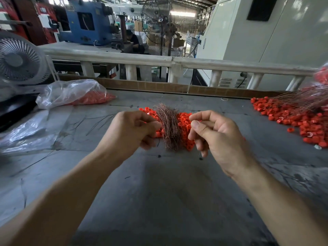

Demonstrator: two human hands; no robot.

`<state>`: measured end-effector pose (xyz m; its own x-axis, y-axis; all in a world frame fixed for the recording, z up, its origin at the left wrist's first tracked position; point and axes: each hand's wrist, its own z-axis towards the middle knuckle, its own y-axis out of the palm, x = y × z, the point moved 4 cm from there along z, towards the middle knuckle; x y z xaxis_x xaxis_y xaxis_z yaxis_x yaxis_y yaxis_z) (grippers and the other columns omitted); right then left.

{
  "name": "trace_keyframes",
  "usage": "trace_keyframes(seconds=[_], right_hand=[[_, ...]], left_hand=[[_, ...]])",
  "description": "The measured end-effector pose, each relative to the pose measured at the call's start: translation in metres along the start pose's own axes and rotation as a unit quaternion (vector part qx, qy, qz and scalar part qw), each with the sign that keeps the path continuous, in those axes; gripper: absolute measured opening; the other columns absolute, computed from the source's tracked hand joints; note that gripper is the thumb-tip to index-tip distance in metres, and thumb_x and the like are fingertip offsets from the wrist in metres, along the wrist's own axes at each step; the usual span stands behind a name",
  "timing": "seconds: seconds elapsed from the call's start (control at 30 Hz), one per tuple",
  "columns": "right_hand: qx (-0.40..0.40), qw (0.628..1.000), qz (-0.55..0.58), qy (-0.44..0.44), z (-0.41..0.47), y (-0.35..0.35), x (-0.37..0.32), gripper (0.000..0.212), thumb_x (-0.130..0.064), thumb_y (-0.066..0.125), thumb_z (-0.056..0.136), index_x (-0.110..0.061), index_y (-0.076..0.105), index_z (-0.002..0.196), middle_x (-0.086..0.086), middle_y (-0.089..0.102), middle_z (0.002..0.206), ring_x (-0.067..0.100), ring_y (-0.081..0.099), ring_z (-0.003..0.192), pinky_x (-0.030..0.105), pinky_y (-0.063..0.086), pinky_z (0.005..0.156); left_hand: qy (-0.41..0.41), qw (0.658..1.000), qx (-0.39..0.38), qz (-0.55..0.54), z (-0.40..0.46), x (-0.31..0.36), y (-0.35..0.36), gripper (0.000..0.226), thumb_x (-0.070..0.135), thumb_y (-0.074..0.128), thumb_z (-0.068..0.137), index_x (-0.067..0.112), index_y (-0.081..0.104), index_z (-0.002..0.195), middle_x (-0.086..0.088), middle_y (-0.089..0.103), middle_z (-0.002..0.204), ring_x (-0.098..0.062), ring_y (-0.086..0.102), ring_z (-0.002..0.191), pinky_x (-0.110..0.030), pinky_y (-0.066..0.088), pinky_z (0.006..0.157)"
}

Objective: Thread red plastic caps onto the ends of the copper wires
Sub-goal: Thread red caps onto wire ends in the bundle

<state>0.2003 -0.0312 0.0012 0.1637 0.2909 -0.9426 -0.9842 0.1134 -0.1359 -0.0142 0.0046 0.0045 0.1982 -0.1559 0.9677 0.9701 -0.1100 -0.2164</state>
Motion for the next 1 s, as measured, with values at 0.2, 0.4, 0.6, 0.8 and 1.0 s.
trace_keyframes(seconds=[0.2,0.4,0.6,0.8,1.0], right_hand=[[0.002,0.998,-0.046,-0.041,-0.006,0.004,-0.009,0.011,-0.012,0.066,0.097,-0.02,0.072,0.094,0.005,0.068,0.067,0.015,0.054,0.051,0.028,0.043,0.041],[0.0,0.996,-0.068,-0.057,-0.008,0.007,-0.016,0.011,-0.011,0.069,0.094,-0.021,0.074,0.09,0.002,0.067,0.064,0.004,0.055,0.052,0.018,0.044,0.047],[-0.02,0.995,-0.079,-0.063,-0.011,0.012,-0.019,0.013,-0.006,0.068,0.094,-0.018,0.073,0.088,-0.005,0.065,0.062,0.001,0.055,0.052,0.011,0.041,0.05],[-0.01,0.994,-0.087,-0.067,-0.011,0.011,-0.02,0.013,-0.008,0.069,0.094,-0.019,0.074,0.088,-0.006,0.066,0.062,0.001,0.056,0.052,0.01,0.042,0.053],[-0.015,0.994,-0.087,-0.062,-0.013,0.014,-0.021,0.013,-0.01,0.068,0.095,-0.019,0.073,0.088,-0.003,0.066,0.063,0.0,0.056,0.052,0.01,0.041,0.051]], left_hand=[[-0.023,0.98,-0.064,-0.188,-0.008,0.0,0.023,0.028,0.008,0.075,0.078,0.002,0.07,0.104,-0.013,0.074,0.079,-0.025,0.076,0.073,-0.026,0.059,0.061],[0.014,0.977,-0.095,-0.191,-0.013,0.002,0.029,0.022,-0.004,0.067,0.087,0.003,0.069,0.108,-0.015,0.074,0.085,-0.028,0.076,0.079,-0.028,0.06,0.065],[0.025,0.977,-0.1,-0.188,-0.015,0.004,0.033,0.018,-0.003,0.066,0.087,0.006,0.069,0.102,-0.019,0.076,0.091,-0.027,0.076,0.078,-0.026,0.059,0.064],[0.043,0.975,-0.106,-0.189,-0.013,0.002,0.033,0.019,0.012,0.069,0.08,0.012,0.075,0.098,-0.015,0.076,0.09,-0.02,0.073,0.076,-0.028,0.06,0.065],[0.038,0.972,-0.127,-0.195,-0.011,-0.003,0.033,0.025,0.013,0.069,0.081,0.019,0.08,0.103,-0.008,0.074,0.085,-0.017,0.069,0.076,-0.029,0.059,0.072]])
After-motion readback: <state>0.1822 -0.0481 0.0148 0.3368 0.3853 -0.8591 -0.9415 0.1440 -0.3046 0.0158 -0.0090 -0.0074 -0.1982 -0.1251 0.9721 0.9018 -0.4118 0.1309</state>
